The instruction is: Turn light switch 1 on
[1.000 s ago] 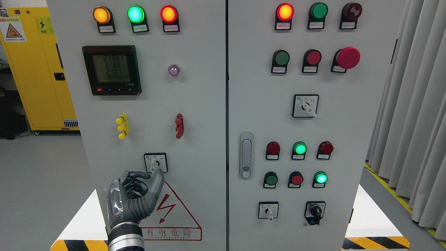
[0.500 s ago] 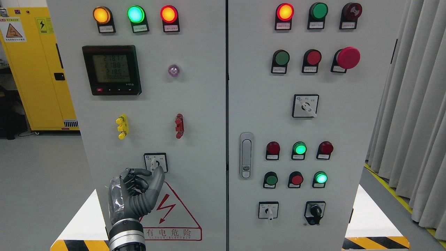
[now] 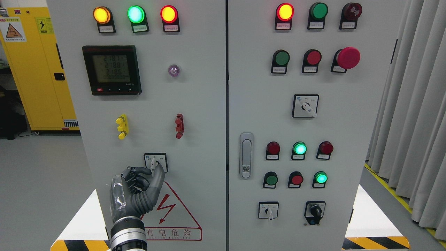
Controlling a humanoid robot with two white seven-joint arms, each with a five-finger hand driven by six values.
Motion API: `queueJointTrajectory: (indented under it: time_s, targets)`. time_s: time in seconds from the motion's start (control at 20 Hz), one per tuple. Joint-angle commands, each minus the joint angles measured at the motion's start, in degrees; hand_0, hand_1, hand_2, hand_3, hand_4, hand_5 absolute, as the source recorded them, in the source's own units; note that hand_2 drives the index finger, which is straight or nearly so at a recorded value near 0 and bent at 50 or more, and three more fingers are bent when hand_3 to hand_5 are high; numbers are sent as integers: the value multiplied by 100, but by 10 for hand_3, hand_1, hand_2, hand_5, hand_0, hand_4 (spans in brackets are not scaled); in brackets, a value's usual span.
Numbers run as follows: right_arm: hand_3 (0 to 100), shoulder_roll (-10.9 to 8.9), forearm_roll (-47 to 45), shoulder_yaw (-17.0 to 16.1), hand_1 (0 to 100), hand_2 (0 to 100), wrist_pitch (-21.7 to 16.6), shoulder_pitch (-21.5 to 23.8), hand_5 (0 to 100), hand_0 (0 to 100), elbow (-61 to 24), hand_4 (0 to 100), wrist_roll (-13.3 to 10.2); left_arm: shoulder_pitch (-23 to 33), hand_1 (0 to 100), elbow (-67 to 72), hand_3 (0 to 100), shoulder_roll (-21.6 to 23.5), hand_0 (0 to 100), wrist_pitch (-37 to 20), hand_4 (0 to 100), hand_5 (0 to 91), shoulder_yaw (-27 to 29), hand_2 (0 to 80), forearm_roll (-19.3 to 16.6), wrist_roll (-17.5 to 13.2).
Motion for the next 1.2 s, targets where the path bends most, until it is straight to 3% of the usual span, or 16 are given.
queueJointTrajectory:
  time_s: [0.0,1.15]
  targets:
    - [0,0,-167,0,500,40,4,0,0,0,0,0,5,-40,695,78,916,-20,283,2,897,838,-19,608,-4,0]
    - [0,0,-167,0,500,40,4,0,0,0,0,0,5,-93,657,157,922,-38,287,2,902,838,-27,630,-127,0]
